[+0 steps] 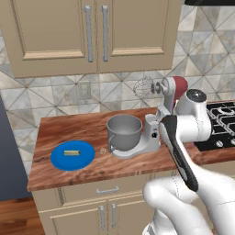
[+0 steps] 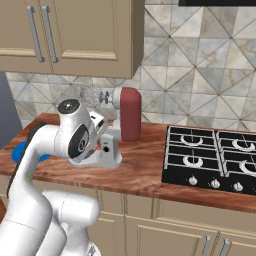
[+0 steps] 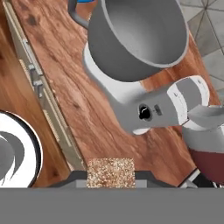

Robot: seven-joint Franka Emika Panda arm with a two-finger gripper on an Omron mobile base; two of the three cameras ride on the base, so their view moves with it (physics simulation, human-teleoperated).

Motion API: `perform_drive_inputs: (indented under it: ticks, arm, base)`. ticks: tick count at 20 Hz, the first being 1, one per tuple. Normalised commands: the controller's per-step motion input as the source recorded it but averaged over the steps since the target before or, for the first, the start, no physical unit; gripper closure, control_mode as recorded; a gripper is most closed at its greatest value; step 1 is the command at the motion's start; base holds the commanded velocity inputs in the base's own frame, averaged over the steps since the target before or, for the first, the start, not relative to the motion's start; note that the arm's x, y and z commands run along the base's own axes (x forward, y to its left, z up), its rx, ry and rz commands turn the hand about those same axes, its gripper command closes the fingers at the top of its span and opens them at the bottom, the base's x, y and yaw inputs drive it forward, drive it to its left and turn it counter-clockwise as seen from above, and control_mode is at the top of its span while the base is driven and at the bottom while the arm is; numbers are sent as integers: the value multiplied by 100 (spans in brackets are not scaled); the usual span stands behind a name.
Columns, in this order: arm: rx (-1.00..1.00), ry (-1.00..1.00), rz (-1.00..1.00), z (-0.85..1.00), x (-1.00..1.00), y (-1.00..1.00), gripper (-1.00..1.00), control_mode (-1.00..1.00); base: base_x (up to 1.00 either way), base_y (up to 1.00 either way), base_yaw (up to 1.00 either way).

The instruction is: Add butter and sugar cubes to the stand mixer bowl and then turn on the stand mixer to begin making frosting.

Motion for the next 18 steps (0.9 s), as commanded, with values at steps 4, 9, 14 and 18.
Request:
perform_drive_inputs:
  ticks: [4, 9, 14, 18]
  arm:
    - [-4, 0, -13, 19, 18, 100, 100, -100]
    - [-3, 0, -14, 22, 22, 98, 100, -100]
    - [-1, 0, -15, 20, 29, 75, 100, -100]
    - [0, 0, -17, 3, 53, 47, 100, -100]
  base:
    - [0, 0, 0]
    - [0, 0, 0]
    - [0, 0, 0]
    - [0, 0, 0]
